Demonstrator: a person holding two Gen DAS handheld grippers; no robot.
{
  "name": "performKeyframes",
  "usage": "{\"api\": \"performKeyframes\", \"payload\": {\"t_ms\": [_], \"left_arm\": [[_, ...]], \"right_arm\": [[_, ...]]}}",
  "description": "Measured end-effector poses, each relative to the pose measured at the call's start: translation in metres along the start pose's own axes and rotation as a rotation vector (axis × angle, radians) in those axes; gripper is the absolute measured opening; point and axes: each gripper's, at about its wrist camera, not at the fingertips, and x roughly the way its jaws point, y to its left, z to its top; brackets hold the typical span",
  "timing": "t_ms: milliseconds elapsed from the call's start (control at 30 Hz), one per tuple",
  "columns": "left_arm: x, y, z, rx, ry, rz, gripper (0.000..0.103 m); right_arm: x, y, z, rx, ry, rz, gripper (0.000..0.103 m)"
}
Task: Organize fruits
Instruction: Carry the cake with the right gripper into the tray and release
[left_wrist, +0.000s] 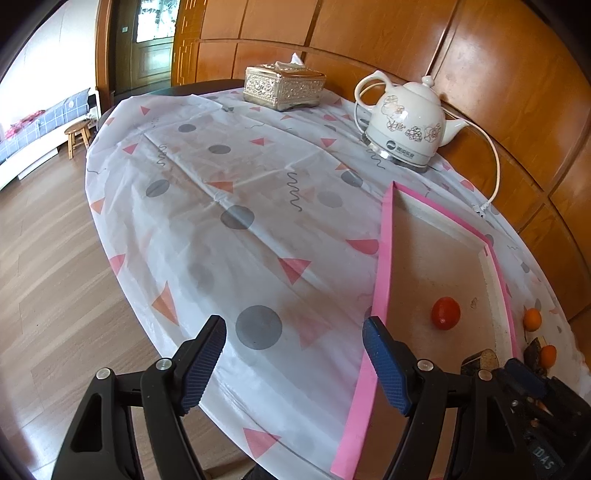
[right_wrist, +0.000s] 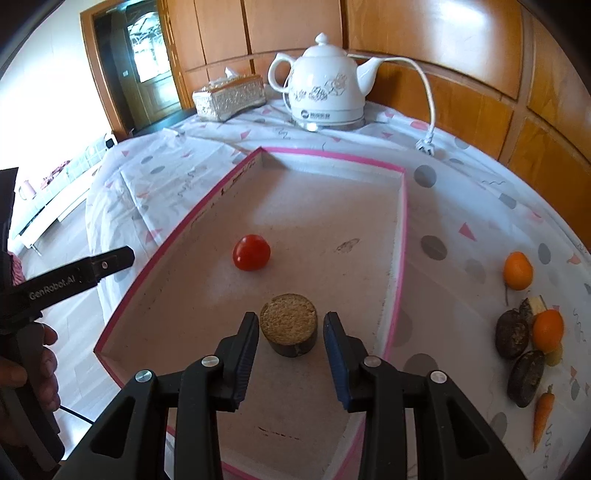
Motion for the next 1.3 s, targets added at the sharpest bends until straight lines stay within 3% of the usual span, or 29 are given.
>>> {"api": "performKeyframes", "payload": {"t_ms": [467,967,1300], "left_arm": [[-0.013,-0.017,-0.002,0.062,-0.029,-0.042,0.077],[-0.023,-0.035,-0.007,0.141,-0.045,-0.061,0.077],[-0.027,-0.045,-0.01,0.175,-0.044,-0.072,0.077]], "right_arm": [[-0.054,-0.033,-0.017,0.136,-0.118,-0.089,0.038],[-0.073,-0.086,-0.053,0.255,-0.114,-0.248,0.038],[-0.097,-0.144,-0.092,0.408,-0.122,-0.373,0.038]]}}
